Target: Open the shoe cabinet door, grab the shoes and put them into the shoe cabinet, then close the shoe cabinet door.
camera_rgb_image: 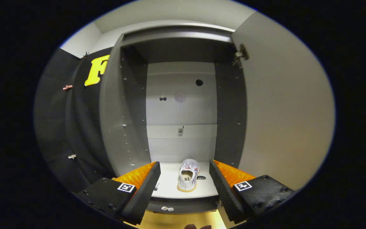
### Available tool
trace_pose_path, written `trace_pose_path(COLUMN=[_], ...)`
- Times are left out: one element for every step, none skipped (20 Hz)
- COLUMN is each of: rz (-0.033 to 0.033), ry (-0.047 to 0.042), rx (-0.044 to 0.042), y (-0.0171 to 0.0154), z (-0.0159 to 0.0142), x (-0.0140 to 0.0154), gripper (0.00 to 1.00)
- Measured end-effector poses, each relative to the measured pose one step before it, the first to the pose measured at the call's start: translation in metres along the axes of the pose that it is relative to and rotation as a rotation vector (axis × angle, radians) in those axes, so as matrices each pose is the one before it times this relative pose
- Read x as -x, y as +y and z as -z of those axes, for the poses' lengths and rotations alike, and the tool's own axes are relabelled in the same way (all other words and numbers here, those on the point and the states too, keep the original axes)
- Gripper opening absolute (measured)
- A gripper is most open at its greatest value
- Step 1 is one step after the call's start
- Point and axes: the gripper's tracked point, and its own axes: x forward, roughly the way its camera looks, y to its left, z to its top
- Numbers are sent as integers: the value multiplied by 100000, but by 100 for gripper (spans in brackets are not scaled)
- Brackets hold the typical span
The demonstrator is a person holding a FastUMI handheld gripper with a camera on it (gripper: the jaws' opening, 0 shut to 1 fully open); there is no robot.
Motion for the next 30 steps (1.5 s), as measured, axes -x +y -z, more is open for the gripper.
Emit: trace_pose_path(rz=[-807, -373, -552, -314, -119, 482, 617, 2356, 2131, 2419, 1830, 3080, 3813, 3851, 4803, 3885, 4654, 3497, 3570, 1679, 1470, 1043, 480, -1188, -1698, -1682, -2394, -1465, -352, -632], ry=[-530, -592, -1420, -32, -868, 234, 308, -332, -672, -863, -343, -379, -932, -1165, -401, 3, 1603, 2163, 1729, 2375, 1462, 1546, 1930, 1670, 941, 1200, 776, 1312, -1017, 245], rx=[745, 880, 1163, 569, 38, -533, -276, 97, 477, 20, -726, -553, -555, -521, -448, -829, -978, -988, 152, -393, 105, 1306, 1138, -446, -932, -440, -694, -624, -109, -333], y=[-171, -177, -251, -262, -405, -586, -538, -1211, -1401, -1615, -1499, -2006, -2318, -2579, -2712, -2446, -2174, -2011, -1645, -1225, -1017, -858, -367, 217, 465, 503, 636, 753, 328, 370], z=[-217, -229, -385, -175, -383, -144, -203, -282, -422, -326, -274, -365, -468, -517, -264, -43, 437, 702, 641, 739, 509, 745, 743, 343, 191, 341, 247, 352, 18, 73], x=[2236, 2075, 2200, 1861, 1913, 1780, 1211, 990, 1459, 1466, 1376, 1191, 930, 705, 732, 278, 237, -332, -423, -683, -868, -1151, -1003, -923, -719, -658, -380, -159, -297, 54], gripper=[97, 97, 97, 97, 97, 97, 97, 97, 98, 98, 98, 98, 97, 97, 97, 97, 97, 97, 97, 98, 98, 98, 98, 98, 98, 98, 98, 98, 98, 96])
